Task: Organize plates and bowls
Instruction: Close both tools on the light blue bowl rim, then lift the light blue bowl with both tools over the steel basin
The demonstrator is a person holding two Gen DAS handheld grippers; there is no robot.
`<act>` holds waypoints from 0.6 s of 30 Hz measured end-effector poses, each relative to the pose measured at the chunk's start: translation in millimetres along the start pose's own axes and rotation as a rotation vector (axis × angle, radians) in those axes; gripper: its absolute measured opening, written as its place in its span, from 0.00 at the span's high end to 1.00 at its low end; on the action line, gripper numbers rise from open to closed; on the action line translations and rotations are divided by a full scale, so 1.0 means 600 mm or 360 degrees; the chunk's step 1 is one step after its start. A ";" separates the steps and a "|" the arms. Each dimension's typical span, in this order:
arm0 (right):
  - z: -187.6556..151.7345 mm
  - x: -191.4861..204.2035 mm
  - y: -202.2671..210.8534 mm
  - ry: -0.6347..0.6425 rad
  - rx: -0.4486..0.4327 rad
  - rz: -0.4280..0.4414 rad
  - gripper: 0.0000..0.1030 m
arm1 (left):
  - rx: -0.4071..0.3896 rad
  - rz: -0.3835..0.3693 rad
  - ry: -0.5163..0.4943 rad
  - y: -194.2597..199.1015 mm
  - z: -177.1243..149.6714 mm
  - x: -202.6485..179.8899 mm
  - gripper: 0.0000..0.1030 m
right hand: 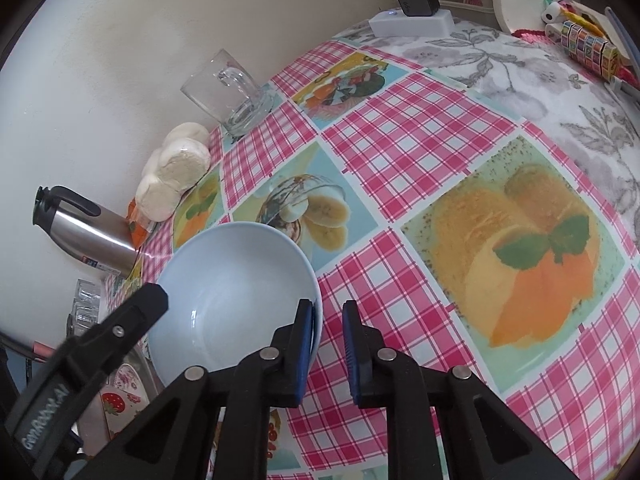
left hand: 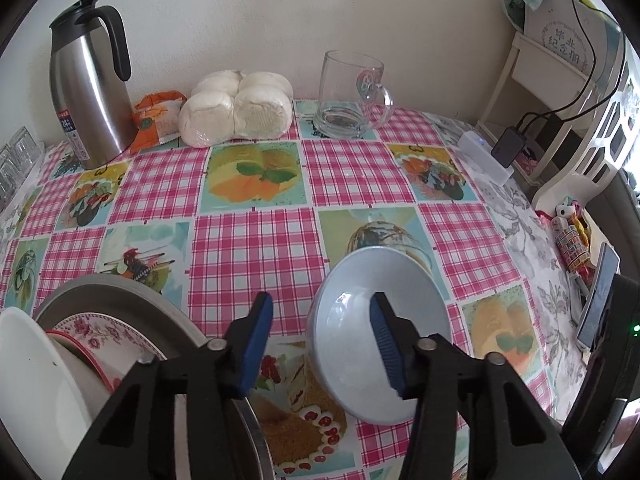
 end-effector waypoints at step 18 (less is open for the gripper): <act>-0.015 0.003 -0.020 0.0013 0.0060 0.0009 0.84 | 0.0140 -0.0008 -0.0023 -0.052 -0.039 -0.009 0.79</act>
Point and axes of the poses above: each gripper's, at about its wrist camera, not at the fingertips, and y roughly against the way its jaws point, x to its left, z to its top, the point moved 9 cm from there along -y, roughly the way its jaws point, and after that the axes turned 13 degrees about z, right-handed, at the moved point
